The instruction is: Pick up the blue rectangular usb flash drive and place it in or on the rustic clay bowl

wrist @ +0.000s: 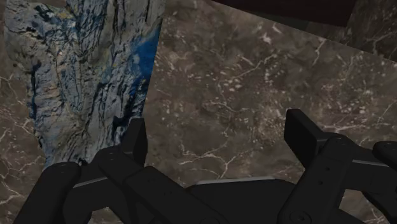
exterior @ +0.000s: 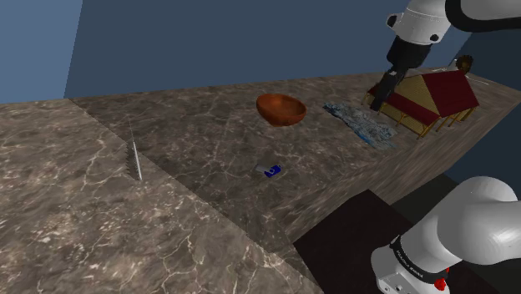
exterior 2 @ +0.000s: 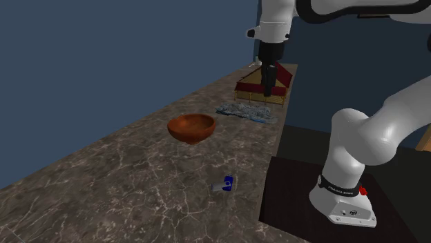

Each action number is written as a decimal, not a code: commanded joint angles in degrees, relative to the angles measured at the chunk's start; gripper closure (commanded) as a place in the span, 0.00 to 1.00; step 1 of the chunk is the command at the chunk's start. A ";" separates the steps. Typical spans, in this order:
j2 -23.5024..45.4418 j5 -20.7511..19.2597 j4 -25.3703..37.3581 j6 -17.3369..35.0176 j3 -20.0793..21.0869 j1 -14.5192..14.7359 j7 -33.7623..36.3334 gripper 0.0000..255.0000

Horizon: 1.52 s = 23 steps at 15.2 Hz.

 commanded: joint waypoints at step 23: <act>24.33 13.34 3.73 18.27 21.49 7.34 25.24 0.00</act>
